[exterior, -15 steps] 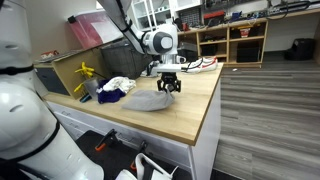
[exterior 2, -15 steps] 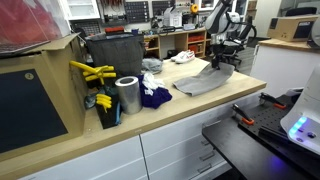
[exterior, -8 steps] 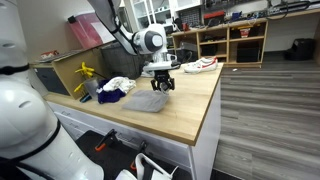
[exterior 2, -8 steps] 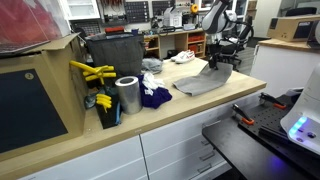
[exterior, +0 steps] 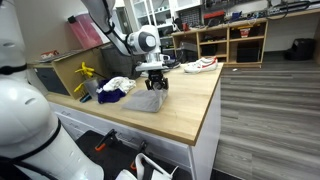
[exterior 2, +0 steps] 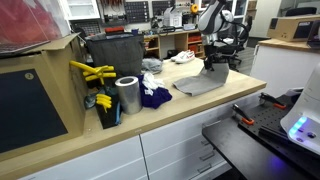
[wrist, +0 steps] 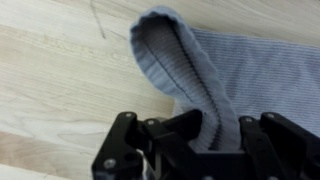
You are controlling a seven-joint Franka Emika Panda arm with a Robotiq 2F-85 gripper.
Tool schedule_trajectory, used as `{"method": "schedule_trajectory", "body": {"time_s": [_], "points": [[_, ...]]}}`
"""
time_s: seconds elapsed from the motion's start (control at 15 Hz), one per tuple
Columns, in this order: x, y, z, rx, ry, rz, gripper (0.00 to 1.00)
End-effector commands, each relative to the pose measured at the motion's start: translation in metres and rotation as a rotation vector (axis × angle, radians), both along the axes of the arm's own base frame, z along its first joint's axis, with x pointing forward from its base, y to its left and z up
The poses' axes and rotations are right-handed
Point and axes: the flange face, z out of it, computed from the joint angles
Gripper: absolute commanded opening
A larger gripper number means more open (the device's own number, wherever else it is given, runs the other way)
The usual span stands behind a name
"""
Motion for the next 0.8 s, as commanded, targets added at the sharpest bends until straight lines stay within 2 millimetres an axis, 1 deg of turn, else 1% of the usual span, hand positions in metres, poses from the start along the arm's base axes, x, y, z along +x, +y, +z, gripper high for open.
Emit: {"method": "schedule_trajectory", "body": {"time_s": [0.0,0.27,0.53,0.73], "points": [[-0.001,0.029,-0.002,-0.009,-0.004,-0.034,0.0],[0.002,0.059,-0.012,0.006,0.014,-0.054,0.0],[0.009,0.089,-0.031,0.036,0.04,-0.077,0.0],[0.013,0.108,-0.041,0.054,0.053,-0.084,0.0]]}}
